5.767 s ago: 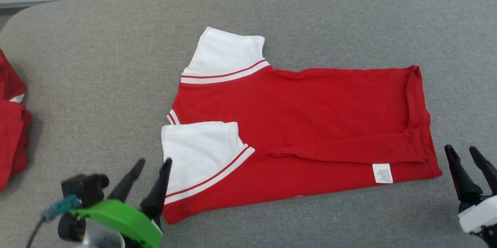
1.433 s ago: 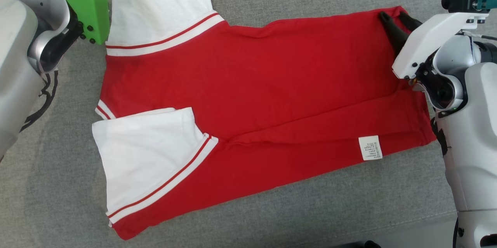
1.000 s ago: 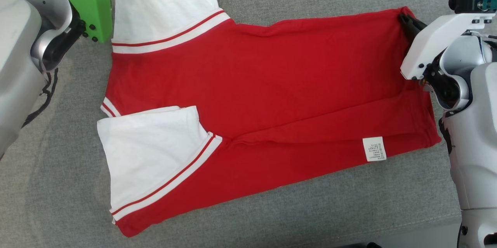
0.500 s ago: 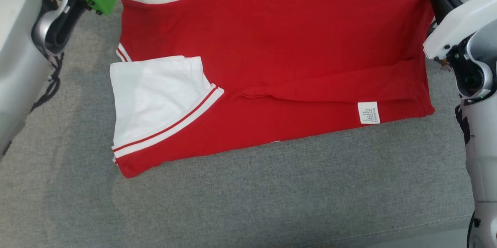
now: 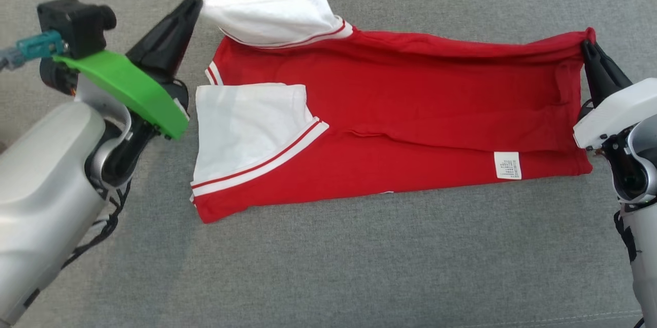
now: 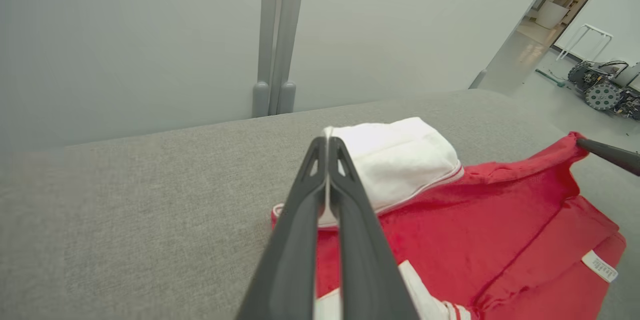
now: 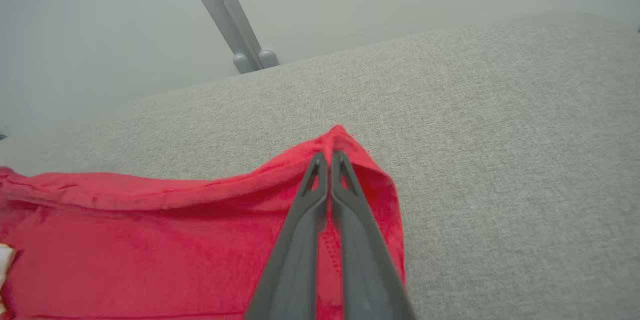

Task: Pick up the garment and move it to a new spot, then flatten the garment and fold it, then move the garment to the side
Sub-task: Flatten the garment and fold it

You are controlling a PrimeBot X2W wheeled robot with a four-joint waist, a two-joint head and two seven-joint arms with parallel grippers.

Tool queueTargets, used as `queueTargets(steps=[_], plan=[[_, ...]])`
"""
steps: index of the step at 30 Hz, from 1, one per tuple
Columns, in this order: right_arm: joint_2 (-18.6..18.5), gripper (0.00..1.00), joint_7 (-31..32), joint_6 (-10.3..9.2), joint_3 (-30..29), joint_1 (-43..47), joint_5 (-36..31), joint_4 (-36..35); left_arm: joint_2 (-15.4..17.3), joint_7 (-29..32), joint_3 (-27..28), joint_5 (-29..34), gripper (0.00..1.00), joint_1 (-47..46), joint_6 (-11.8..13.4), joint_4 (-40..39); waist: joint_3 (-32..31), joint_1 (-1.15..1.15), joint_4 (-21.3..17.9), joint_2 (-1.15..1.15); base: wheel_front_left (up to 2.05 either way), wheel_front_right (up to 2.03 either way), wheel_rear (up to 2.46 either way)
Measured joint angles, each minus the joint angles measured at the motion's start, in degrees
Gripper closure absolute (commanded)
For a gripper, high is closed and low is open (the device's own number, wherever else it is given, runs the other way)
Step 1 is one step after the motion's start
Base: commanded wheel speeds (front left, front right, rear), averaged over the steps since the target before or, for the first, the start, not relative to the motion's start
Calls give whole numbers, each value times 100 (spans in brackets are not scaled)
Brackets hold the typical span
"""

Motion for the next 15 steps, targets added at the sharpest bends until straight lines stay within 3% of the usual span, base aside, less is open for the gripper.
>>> queueTargets(steps=[9,15], plan=[[-132,100,-103,0,104,333,127,146,687,-127,66,-249,100,1177,700,-1466,-167,0,147,0,0,0,0],[-225,100,-59,0,-15,548,147,203,903,-144,-56,-255,100,1708,1101,-2102,-193,0,229,0,0,0,0]])
